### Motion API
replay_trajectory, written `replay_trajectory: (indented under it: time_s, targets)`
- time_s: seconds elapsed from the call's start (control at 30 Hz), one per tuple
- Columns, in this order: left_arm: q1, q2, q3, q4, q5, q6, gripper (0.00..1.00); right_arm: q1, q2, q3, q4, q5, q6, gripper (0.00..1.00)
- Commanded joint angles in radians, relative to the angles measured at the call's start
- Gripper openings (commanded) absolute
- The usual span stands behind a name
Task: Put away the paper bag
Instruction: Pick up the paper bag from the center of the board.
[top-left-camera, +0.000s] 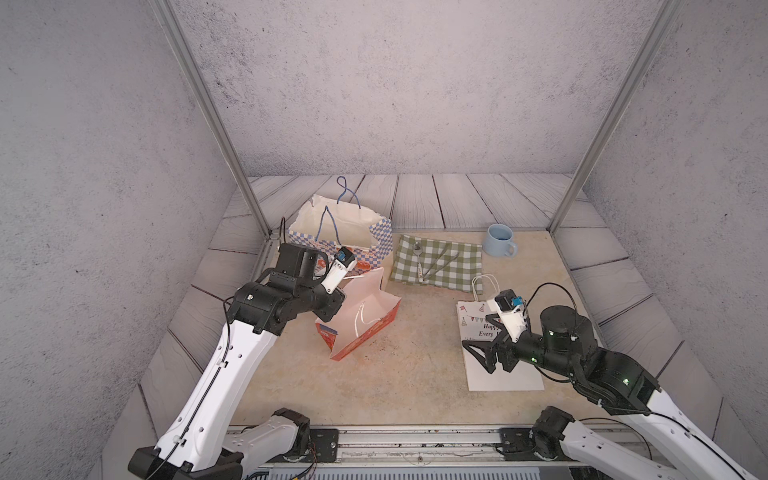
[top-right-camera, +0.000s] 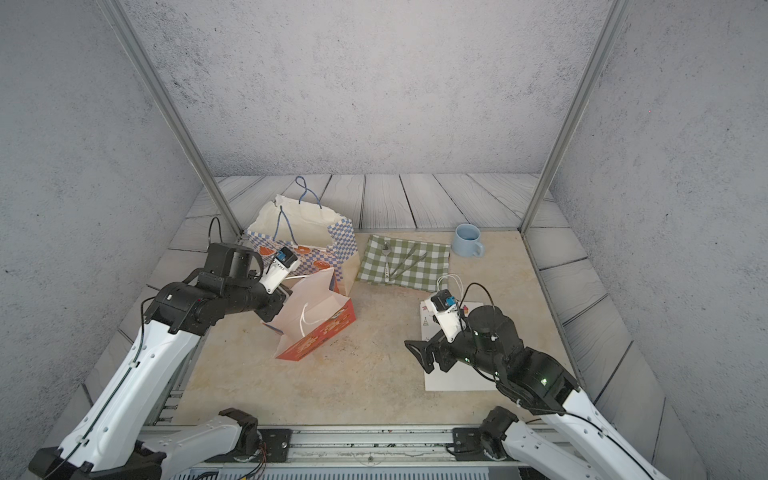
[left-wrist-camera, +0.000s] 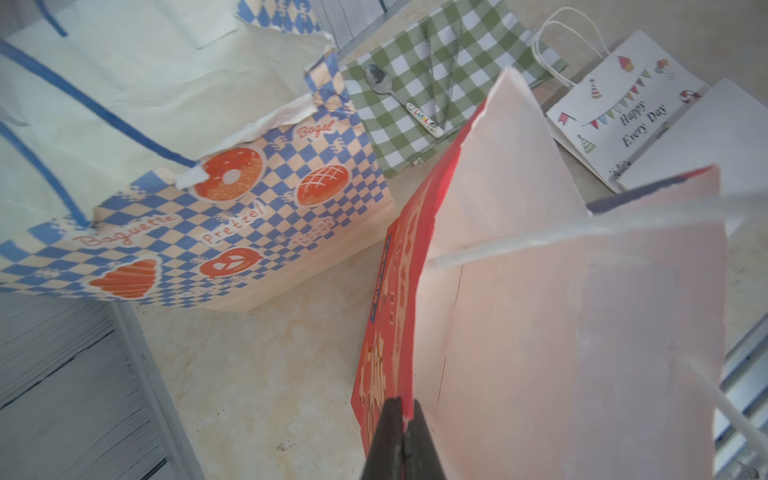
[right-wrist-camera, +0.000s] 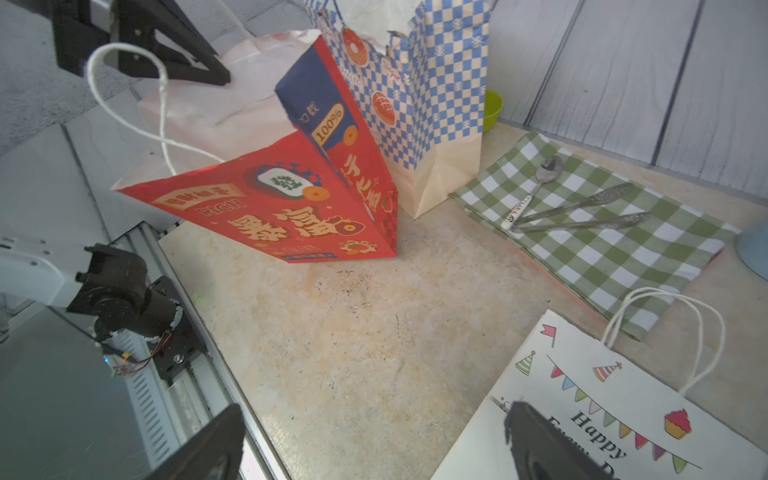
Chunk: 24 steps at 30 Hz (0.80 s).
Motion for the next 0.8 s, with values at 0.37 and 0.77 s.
replay_trajectory:
  time_s: [0.37,0.77]
  targets:
    - [-0.120,0.022,-0.045,-0.052,0.490,0.222,0.00,0.001,0.067,-0.046,0.192,-0.316,-0.296,0.99]
    - [-0.200,0.138,0.004,-0.021,0.498,0.217,0.00,0.001,0.072,-0.096,0.166,-0.463,-0.394,0.91]
